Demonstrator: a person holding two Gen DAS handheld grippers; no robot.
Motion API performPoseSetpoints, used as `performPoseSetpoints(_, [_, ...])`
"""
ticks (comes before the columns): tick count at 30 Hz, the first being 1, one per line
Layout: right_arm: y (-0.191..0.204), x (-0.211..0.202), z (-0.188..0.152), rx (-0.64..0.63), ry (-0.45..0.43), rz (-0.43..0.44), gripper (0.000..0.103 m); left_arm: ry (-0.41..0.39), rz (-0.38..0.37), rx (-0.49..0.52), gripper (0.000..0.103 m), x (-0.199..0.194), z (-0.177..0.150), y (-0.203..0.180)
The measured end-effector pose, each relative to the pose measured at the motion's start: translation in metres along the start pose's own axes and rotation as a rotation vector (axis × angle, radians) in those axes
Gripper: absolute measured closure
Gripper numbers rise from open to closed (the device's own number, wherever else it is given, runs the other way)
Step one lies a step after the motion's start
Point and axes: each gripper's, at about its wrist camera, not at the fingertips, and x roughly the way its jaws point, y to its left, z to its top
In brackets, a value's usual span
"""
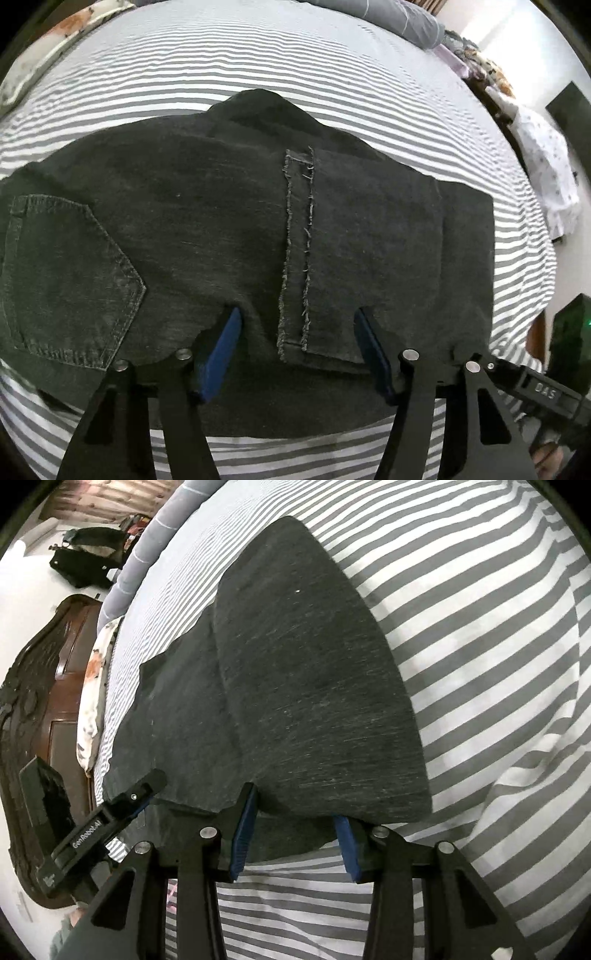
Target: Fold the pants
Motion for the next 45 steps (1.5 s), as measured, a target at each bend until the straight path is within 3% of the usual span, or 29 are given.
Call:
performPoseSetpoints(2, [-0.001,-0.001,0.001,0.001,-0.005,-0.011,0.065,0.002,0.031,0.002,0.052,0.002,0.001,-0.003])
performPoseSetpoints(5, [-0.003,-0.002,0.003,0.012,-0.011,-0.019,0.065,0.005,0.059,0.014,0.057,0.005,0.001,-0.009])
performPoseSetpoints(7, [-0.005,-0.003,0.004,0.018,-0.013,-0.018,0.066,-0.006,0.057,0.047,0.078,0.004,0.001,-0.013])
performPoseSetpoints(8, [-0.006,-0.003,0.005,0.02,-0.017,-0.023,0.069,0.0,0.036,0.062,0.094,0.005,0.0,-0.016])
performPoseSetpoints(12, [-0.008,-0.004,0.007,0.018,-0.021,-0.04,0.079,-0.014,0.072,0.134,0.097,0.004,-0.004,-0.028])
performPoseSetpoints(14, [-0.009,-0.005,0.008,0.018,-0.027,-0.047,0.085,-0.02,0.051,0.132,0.098,0.001,-0.006,-0.027])
performPoseSetpoints(21, [-0.003,-0.014,0.009,-0.019,-0.037,-0.076,0.09,-0.067,-0.031,0.139,0.098,-0.023,-0.016,-0.019])
performPoseSetpoints(26, [0.005,-0.012,0.005,-0.056,-0.018,-0.093,0.091,-0.074,-0.046,0.129,0.098,-0.029,-0.027,-0.006])
performPoseSetpoints(32, [0.018,-0.003,-0.003,-0.131,-0.006,-0.147,0.09,-0.072,-0.018,0.133,0.098,-0.025,-0.031,0.004])
performPoseSetpoints(35, [0.015,0.005,-0.003,-0.148,0.026,-0.197,0.088,-0.065,0.036,0.154,0.098,-0.015,-0.033,0.004])
performPoseSetpoints(37, [0.012,0.006,-0.002,-0.129,0.031,-0.187,0.086,-0.055,0.049,0.144,0.098,-0.009,-0.033,0.008])
performPoseSetpoints(45, [0.014,-0.006,-0.009,-0.157,0.13,-0.217,0.075,-0.073,0.025,0.116,0.096,-0.022,-0.027,0.013])
